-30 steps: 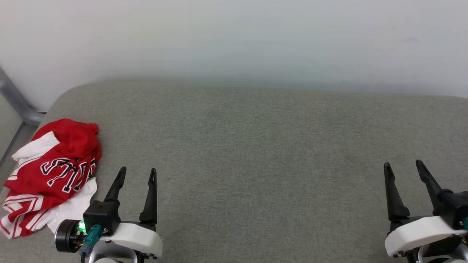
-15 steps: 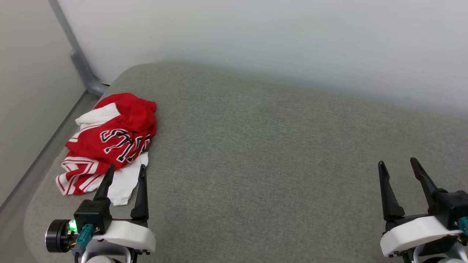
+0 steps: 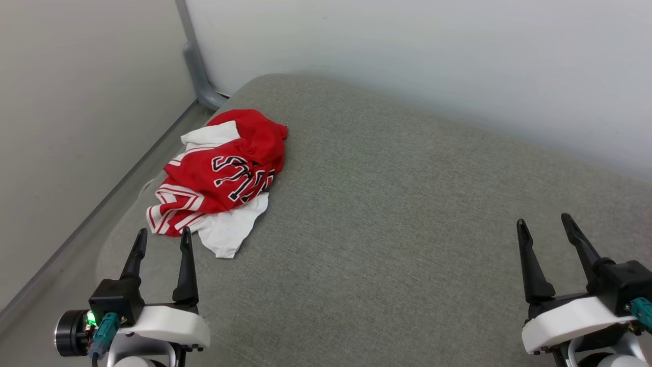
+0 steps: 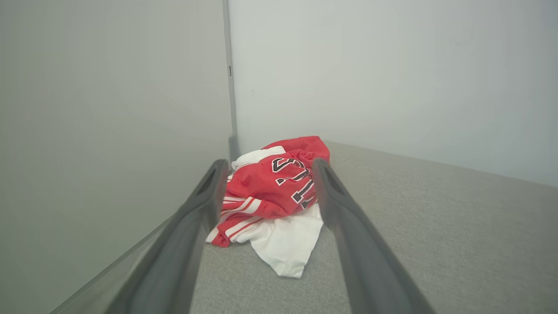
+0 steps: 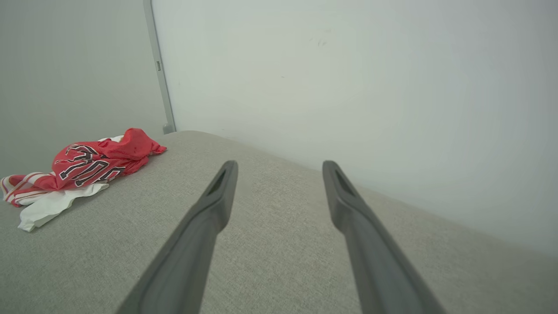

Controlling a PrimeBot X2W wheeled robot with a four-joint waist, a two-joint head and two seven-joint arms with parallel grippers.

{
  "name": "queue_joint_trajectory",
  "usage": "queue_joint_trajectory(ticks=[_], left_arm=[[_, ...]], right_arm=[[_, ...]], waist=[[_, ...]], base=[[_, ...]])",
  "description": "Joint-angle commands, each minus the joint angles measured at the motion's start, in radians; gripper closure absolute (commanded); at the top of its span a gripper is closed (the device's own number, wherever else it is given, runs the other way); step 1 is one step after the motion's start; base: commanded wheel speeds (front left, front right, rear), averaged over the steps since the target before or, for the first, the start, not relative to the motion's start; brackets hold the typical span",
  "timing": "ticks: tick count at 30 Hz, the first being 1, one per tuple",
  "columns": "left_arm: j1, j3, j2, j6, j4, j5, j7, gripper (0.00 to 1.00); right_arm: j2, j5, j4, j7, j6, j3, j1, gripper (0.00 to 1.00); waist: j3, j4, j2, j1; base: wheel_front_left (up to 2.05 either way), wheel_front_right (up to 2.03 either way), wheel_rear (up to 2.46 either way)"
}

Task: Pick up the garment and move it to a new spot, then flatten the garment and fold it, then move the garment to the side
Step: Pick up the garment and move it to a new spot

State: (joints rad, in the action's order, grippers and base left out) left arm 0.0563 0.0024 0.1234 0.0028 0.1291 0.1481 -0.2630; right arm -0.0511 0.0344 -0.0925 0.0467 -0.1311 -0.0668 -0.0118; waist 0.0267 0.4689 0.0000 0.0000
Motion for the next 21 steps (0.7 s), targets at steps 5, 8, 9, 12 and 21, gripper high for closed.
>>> queue_joint_trajectory(ticks=[5, 8, 9, 12, 21], left_arm=[[-0.001, 0.019, -0.008, -0.011, 0.001, 0.004, -0.003, 0.00], [0.004, 0.029, -0.009, -0.015, 0.002, 0.006, -0.003, 0.00], [0.010, 0.033, -0.010, -0.016, 0.003, 0.007, -0.003, 0.00], [0.032, 0.046, -0.014, -0.017, 0.011, 0.014, -0.003, 0.00], [0.233, 0.090, 0.024, -0.044, 0.150, 0.082, 0.042, 0.00]], right_arm=[[0.001, 0.002, -0.001, 0.001, 0.001, 0.002, 0.018, 0.00], [0.001, 0.001, -0.003, -0.001, 0.001, 0.005, 0.020, 0.00], [0.001, 0.004, -0.003, -0.002, 0.001, 0.006, 0.021, 0.00], [0.001, -0.002, -0.013, -0.010, 0.001, 0.006, 0.034, 0.00], [0.001, -0.072, -0.071, -0.066, 0.001, 0.007, 0.091, 0.00]], waist=[[0.004, 0.028, 0.0000, 0.0000], [0.010, 0.027, 0.0000, 0.0000], [0.014, 0.025, 0.0000, 0.0000], [0.032, 0.016, 0.0000, 0.0000], [0.166, -0.059, 0.0000, 0.0000]], base=[[0.00, 0.00, 0.00], [0.00, 0.00, 0.00], [0.00, 0.00, 0.00], [0.00, 0.00, 0.00], [0.00, 0.00, 0.00]])
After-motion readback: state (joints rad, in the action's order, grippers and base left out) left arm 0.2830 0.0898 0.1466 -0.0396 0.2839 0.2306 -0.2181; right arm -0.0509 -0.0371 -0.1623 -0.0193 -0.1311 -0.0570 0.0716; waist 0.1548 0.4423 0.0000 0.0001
